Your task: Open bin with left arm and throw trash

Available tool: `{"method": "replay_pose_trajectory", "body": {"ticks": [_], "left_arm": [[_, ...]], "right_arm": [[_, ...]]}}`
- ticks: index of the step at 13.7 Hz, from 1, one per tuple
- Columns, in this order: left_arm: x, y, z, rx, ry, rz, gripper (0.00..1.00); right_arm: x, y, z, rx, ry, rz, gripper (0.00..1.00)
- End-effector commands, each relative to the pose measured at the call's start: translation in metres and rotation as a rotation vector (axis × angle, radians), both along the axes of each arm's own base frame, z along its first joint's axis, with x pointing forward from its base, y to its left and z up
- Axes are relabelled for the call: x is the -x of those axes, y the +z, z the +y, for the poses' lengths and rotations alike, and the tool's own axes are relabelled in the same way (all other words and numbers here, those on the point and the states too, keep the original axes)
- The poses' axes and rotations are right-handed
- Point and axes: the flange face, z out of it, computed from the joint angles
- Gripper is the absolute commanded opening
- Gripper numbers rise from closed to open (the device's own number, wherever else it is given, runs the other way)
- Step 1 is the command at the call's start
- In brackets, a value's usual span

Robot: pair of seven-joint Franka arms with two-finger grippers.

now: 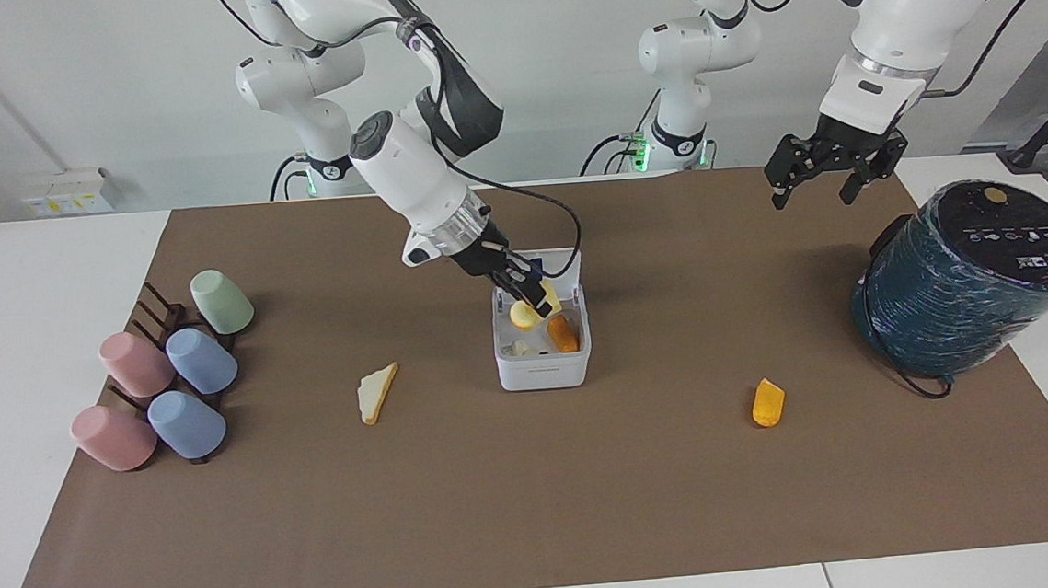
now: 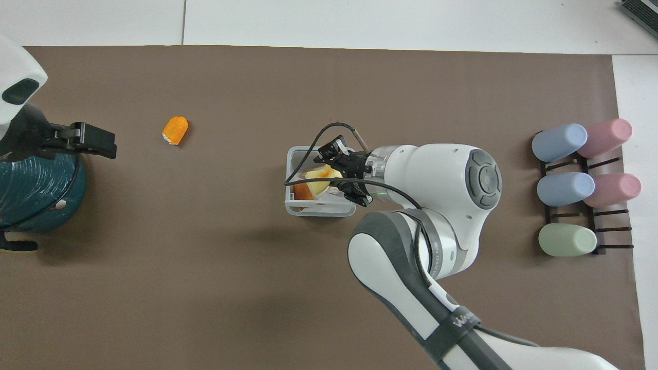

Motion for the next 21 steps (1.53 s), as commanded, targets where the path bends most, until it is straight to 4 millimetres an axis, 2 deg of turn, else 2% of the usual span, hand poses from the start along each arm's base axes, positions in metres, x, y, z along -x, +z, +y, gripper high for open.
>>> {"method": "replay_pose_trajectory", "body": {"ticks": [1, 6, 8, 13, 16, 18, 20, 21], "left_arm": [[0.008, -0.006, 0.005, -0.028, -0.029, -0.02, 1.0], [0.008, -0.01, 0.004, -0.061, -0.038, -0.026, 1.0], [0.008, -0.01, 0.005, -0.093, -0.043, -0.03, 1.0], [0.007, -0.012, 0.003, -0.092, -0.047, -0.041, 1.0], [0.007, -0.013, 0.001, -0.09, -0.051, -0.044, 1.0], [0.007, -0.012, -0.009, -0.087, -0.067, -0.052, 1.0], [0.001, -0.019, -0.012, -0.077, -0.073, -0.063, 1.0], [-0.007, -0.026, -0.014, -0.071, -0.076, -0.083, 1.0]], "right_arm": [[-0.002, 0.001, 0.002, -0.025, -0.023, 0.014, 0.99], [-0.01, 0.007, -0.006, -0.014, -0.015, -0.012, 1.0], [-0.02, 0.015, -0.017, 0.006, 0.053, -0.081, 1.0], [-0.031, 0.024, -0.041, 0.08, 0.201, -0.21, 1.0], [-0.039, 0.04, -0.076, 0.189, 0.249, -0.245, 1.0], [-0.043, 0.046, -0.107, 0.314, 0.303, -0.245, 1.0], [-0.048, 0.041, -0.139, 0.448, 0.425, -0.249, 1.0], [-0.049, 0.034, -0.155, 0.508, 0.542, -0.243, 1.0]]}}
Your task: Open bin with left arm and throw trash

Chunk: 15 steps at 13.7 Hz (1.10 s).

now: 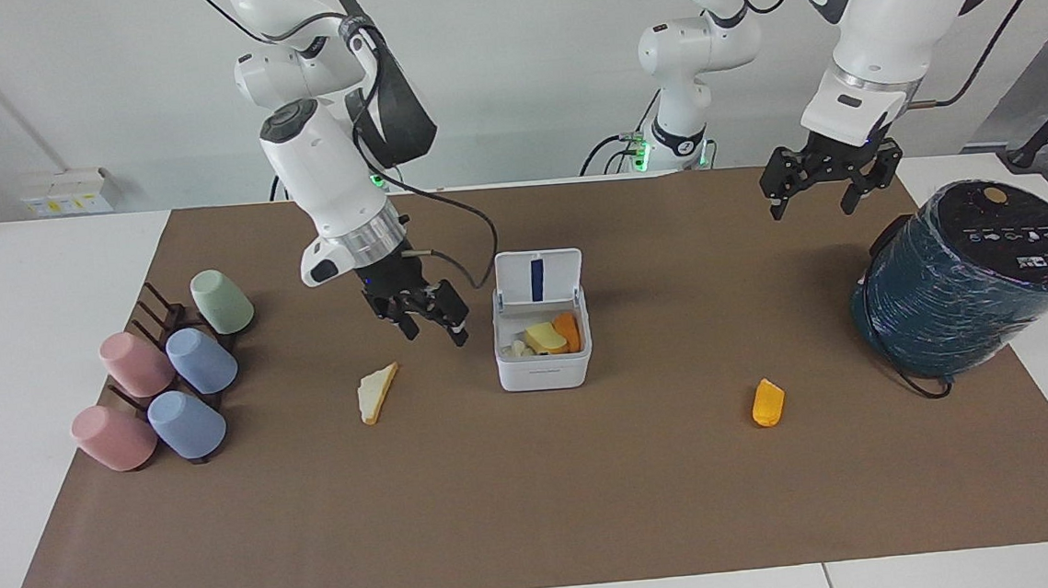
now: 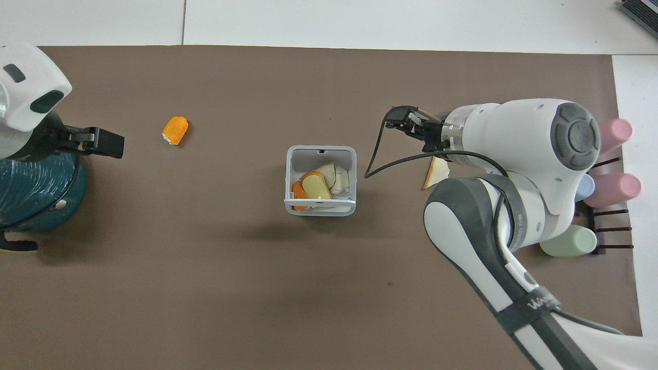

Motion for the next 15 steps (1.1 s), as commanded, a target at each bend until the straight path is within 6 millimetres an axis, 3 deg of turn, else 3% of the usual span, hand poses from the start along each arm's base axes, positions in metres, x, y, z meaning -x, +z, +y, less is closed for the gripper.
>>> {"method": "replay_pose_trajectory", "body": {"ticks": [1, 3, 6, 8, 10, 15], "left_arm": [[-0.019, -0.028, -0.004, 0.001, -0.024, -0.046, 1.0], [-0.046, -0.064, -0.014, 0.022, -0.049, -0.079, 1.0], [-0.077, -0.115, -0.019, 0.041, -0.131, -0.157, 0.96], [-0.079, -0.143, -0.017, 0.046, -0.156, -0.2, 0.88], [-0.091, -0.185, -0.021, 0.049, -0.206, -0.185, 0.86], [-0.112, -0.252, -0.018, 0.05, -0.271, -0.22, 0.84]], "right_arm": [[-0.003, -0.012, -0.041, 0.167, 0.221, 0.015, 1.0], [-0.012, -0.035, -0.058, 0.249, 0.33, 0.021, 1.0], [-0.026, -0.073, -0.06, 0.418, 0.498, 0.041, 1.0], [-0.033, -0.099, -0.057, 0.439, 0.524, 0.027, 1.0], [-0.037, -0.113, -0.056, 0.433, 0.521, 0.021, 1.0], [-0.04, -0.159, -0.051, 0.398, 0.466, 0.045, 1.0]]}}
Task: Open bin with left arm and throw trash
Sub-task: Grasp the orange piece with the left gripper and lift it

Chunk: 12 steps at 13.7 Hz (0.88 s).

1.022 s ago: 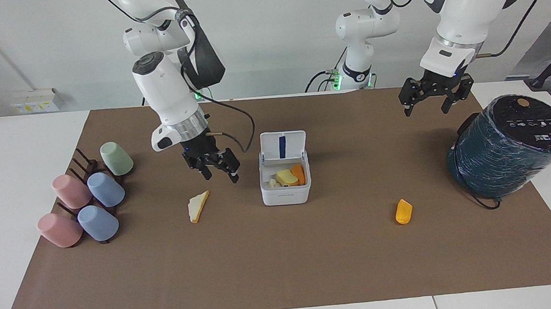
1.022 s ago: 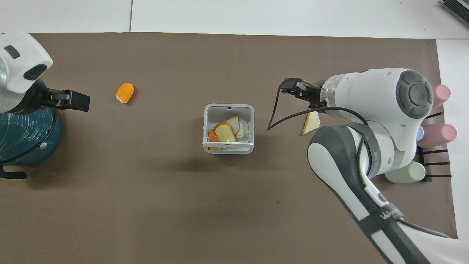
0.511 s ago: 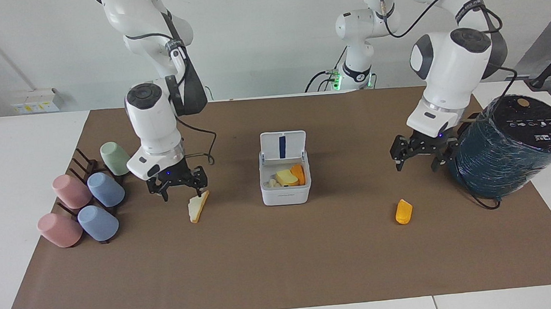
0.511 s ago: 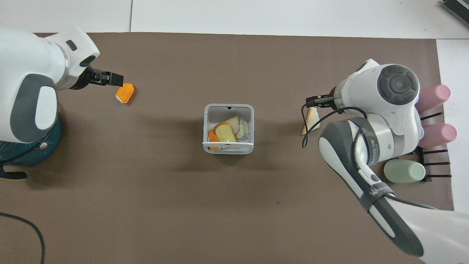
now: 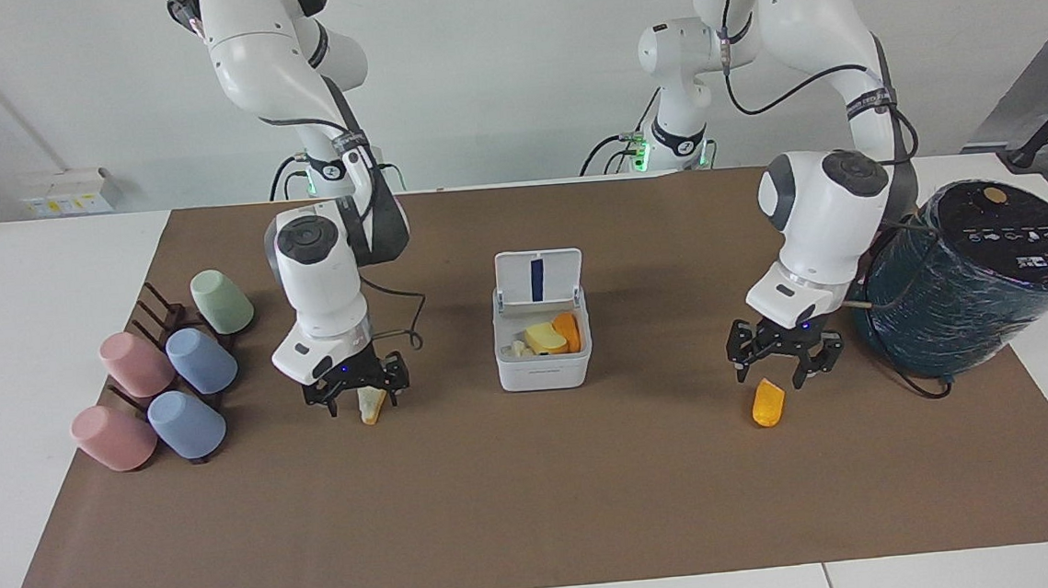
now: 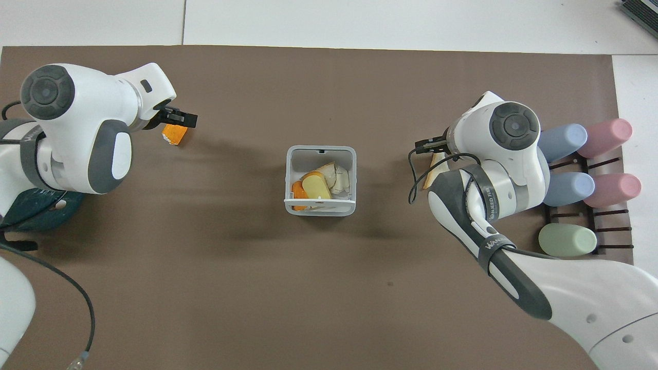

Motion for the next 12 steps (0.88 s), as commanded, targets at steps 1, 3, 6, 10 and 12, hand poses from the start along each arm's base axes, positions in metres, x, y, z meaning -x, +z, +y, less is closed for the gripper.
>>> {"method": "replay_pose_trajectory", "body": {"ticks": [1, 3, 6, 10, 12], "left_arm": [[-0.007, -0.022, 0.005, -0.043, -0.063, -0.029, 0.84], [-0.01, -0.033, 0.01, -0.107, -0.11, -0.039, 0.84], [-0.003, -0.049, 0.013, -0.118, -0.115, -0.01, 0.83], [0.009, -0.07, 0.012, -0.125, -0.125, 0.032, 0.83], [0.013, -0.077, 0.012, -0.138, -0.138, 0.043, 0.8]], "right_arm": [[-0.003, -0.018, 0.004, -0.006, -0.038, 0.008, 1.0], [-0.002, -0.021, 0.003, -0.004, -0.04, 0.017, 0.99], [0.005, -0.03, 0.003, -0.001, -0.04, 0.037, 0.75], [0.004, -0.033, 0.002, -0.005, -0.04, 0.028, 0.16], [0.003, -0.029, 0.003, -0.01, -0.049, 0.027, 0.0]]}}
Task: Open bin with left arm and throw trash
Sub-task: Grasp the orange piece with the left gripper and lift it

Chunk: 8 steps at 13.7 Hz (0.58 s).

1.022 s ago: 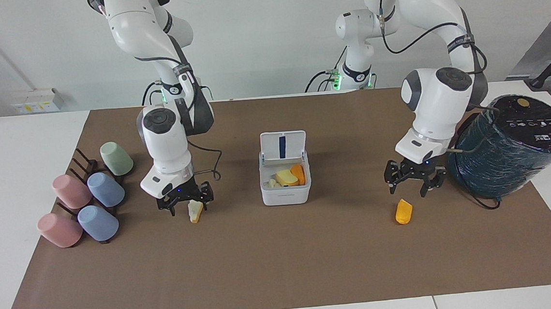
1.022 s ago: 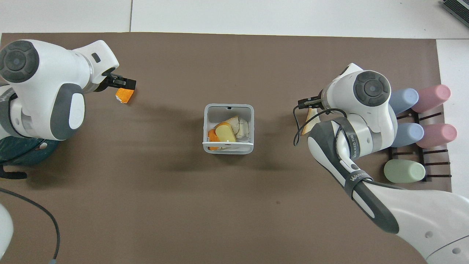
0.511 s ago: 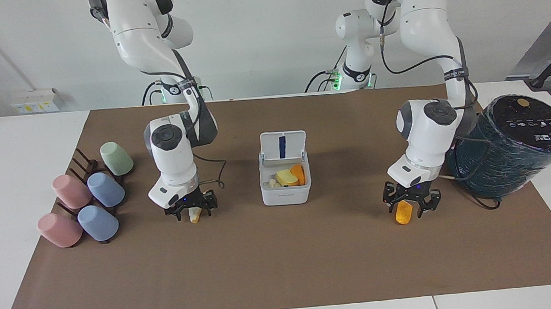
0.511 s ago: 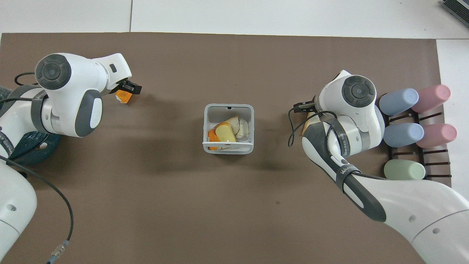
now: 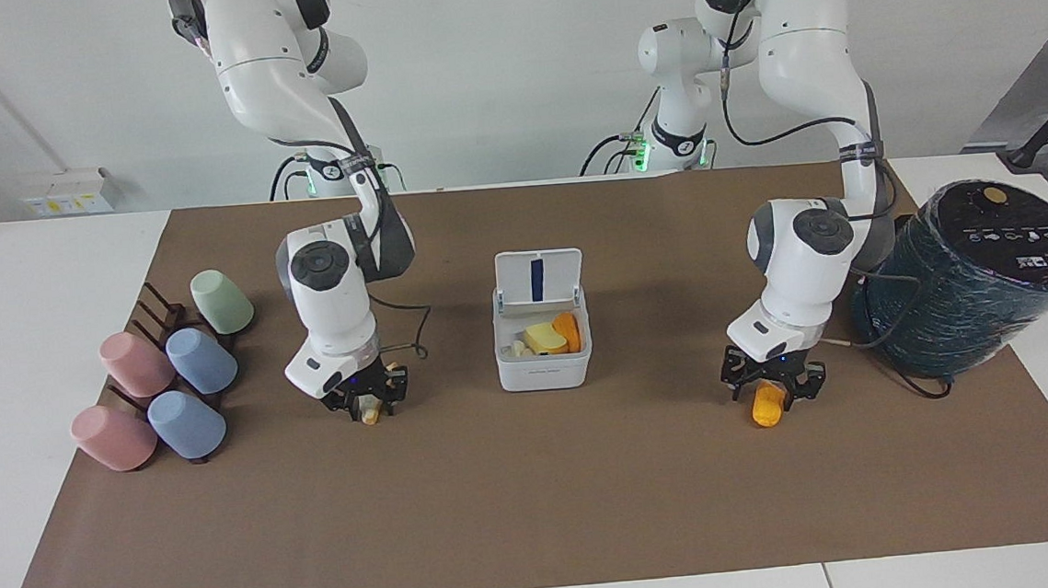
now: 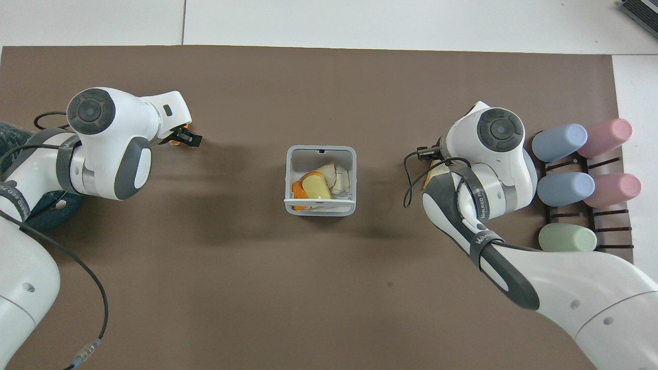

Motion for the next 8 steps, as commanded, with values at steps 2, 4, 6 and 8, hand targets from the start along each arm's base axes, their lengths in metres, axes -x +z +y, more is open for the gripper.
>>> {"method": "replay_pose_trajectory", "body": {"ticks": [2, 4, 6, 8], "left_arm": [[0.007, -0.008, 0.003, -0.045, -0.042, -0.004, 0.65], [0.007, -0.009, 0.004, -0.047, -0.04, 0.004, 0.28], [0.004, -0.002, 0.002, -0.053, -0.04, 0.013, 0.0], [-0.007, 0.02, -0.005, -0.065, -0.039, 0.026, 0.0]], "right_arm": [[-0.001, 0.007, 0.003, -0.009, -0.022, -0.016, 0.0], [-0.001, 0.011, 0.004, -0.007, -0.02, -0.011, 0.0], [-0.004, 0.026, 0.006, -0.022, -0.037, -0.011, 0.0], [-0.011, 0.049, 0.009, -0.098, -0.101, -0.006, 0.0]]}}
